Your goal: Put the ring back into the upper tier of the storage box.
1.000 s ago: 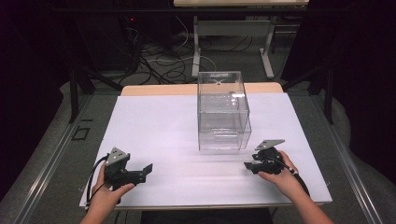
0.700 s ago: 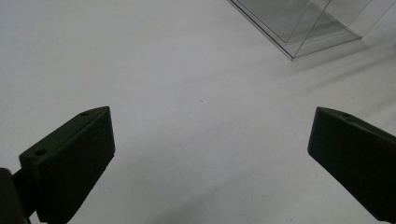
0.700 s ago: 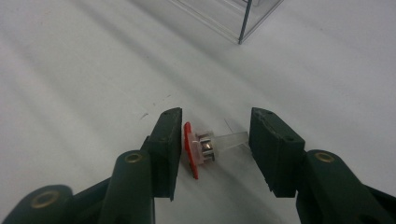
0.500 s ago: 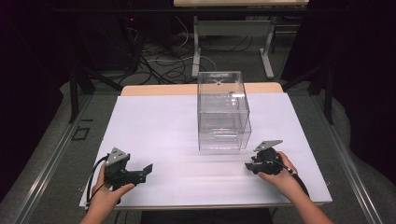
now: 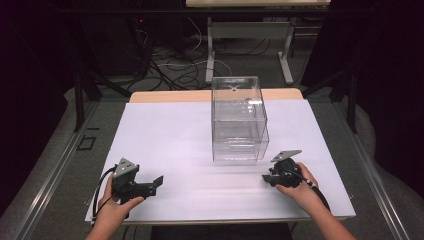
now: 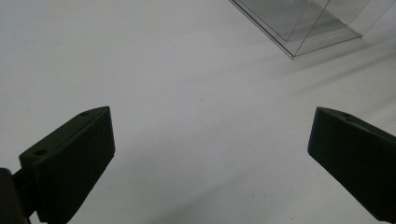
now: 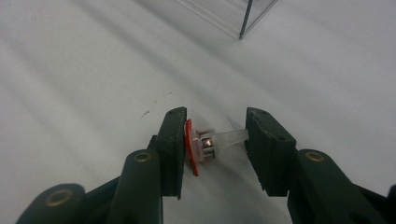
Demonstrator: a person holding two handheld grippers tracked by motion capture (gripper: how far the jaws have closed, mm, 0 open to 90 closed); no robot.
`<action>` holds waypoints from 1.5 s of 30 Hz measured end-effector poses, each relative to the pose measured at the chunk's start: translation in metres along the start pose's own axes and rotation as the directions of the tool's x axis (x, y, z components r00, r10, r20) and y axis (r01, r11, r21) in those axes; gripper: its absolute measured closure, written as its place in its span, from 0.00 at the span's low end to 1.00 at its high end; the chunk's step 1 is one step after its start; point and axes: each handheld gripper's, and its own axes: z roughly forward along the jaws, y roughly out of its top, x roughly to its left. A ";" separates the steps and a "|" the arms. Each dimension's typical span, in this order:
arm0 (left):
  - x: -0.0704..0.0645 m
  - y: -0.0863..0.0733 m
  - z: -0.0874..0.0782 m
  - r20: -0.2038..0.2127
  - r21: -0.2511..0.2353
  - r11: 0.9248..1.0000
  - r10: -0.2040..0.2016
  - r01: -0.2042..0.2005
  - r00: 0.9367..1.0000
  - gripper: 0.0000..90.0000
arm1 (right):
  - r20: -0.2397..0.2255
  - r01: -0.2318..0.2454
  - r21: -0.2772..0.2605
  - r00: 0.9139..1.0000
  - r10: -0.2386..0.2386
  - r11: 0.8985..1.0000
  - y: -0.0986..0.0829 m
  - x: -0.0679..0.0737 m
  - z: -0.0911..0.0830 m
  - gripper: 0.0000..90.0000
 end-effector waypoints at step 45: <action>0.001 -0.001 0.002 -0.006 -0.005 1.000 0.005 -0.005 1.000 0.01 | 0.027 -0.220 0.014 0.975 0.219 0.975 0.014 -0.007 -0.031 0.66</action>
